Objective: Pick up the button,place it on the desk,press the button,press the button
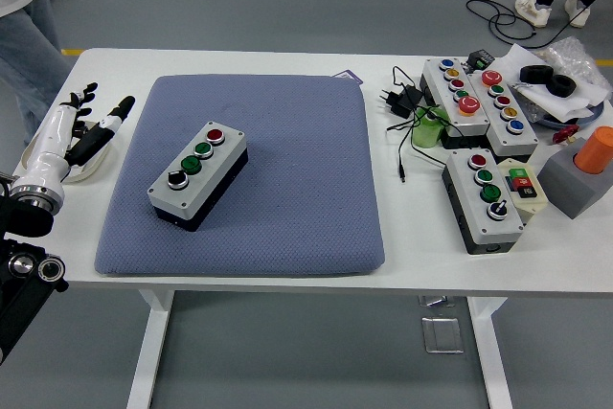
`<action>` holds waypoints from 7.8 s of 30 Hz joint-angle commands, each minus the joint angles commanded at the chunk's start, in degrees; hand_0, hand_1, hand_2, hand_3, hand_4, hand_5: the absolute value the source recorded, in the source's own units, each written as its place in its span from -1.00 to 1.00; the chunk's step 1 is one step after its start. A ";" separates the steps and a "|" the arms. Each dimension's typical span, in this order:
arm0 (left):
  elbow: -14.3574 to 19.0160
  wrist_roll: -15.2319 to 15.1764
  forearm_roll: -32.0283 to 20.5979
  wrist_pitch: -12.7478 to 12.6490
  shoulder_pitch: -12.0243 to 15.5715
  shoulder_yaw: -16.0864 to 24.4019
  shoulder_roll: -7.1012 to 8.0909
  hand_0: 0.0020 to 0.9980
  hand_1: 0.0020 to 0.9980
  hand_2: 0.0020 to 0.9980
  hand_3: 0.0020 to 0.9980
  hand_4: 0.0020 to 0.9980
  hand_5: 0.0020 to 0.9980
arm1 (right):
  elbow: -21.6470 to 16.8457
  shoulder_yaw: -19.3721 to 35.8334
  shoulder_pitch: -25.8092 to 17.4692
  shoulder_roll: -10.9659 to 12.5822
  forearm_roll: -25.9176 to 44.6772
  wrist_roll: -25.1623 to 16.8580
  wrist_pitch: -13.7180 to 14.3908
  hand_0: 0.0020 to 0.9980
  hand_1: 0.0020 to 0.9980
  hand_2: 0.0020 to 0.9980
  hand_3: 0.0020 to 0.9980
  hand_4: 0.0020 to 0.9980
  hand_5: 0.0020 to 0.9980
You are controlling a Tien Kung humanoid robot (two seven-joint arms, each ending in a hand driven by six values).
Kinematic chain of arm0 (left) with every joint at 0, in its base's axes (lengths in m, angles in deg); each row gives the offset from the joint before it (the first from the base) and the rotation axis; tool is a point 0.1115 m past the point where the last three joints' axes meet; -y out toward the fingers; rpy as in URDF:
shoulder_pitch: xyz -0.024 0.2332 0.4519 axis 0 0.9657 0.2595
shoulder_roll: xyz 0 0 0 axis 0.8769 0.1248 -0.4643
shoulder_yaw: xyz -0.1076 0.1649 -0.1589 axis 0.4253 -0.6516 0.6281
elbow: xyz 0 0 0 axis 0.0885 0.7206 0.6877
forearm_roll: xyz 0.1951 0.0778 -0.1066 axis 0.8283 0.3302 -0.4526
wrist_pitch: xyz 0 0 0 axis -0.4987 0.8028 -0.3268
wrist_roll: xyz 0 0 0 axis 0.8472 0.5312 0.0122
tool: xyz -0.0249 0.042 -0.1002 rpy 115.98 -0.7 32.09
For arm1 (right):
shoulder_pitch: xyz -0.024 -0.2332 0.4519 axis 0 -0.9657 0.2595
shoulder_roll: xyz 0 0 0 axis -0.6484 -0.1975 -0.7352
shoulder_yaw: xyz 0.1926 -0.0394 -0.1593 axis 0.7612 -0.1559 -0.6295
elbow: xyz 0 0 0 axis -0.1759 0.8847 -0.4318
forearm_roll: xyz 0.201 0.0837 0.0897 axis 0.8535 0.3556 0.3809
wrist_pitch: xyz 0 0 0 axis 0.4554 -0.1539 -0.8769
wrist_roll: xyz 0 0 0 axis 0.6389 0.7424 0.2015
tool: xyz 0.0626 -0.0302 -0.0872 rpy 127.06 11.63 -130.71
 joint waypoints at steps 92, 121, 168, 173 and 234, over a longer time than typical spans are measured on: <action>-11.13 14.03 23.27 18.89 -14.16 -20.13 -5.14 -0.16 -0.16 -0.19 0.02 -0.03 -0.80 | 0.00 0.82 1.12 0.21 -2.21 0.53 -0.05 0.26 -0.05 0.08 0.16 -0.44 -0.96; -15.60 -22.72 22.08 12.78 -23.23 -27.88 3.33 -0.13 -0.44 -0.56 -0.42 -0.31 -1.00 | 0.00 0.62 1.74 -0.05 -2.15 0.50 0.11 0.26 -0.05 0.08 0.16 -0.44 -0.96; -20.59 -34.29 20.74 10.03 -25.71 -33.62 3.14 0.16 0.26 0.36 0.20 -0.08 -0.79 | 0.00 -0.02 2.07 0.38 -3.24 0.61 -0.32 0.26 -0.05 0.08 0.16 -0.44 -0.96; -20.29 -34.44 21.38 10.53 -25.53 -33.46 3.25 0.16 0.26 0.36 0.20 -0.08 -0.79 | 0.00 0.01 2.03 0.40 -3.24 0.58 -0.33 0.26 -0.05 0.08 0.16 -0.44 -0.96; -11.05 -33.50 20.32 13.47 -23.70 -29.47 4.14 0.54 0.73 0.90 0.73 0.21 -0.72 | 0.00 0.68 2.15 0.24 -3.66 0.60 -0.30 0.26 -0.05 0.08 0.16 -0.44 -0.96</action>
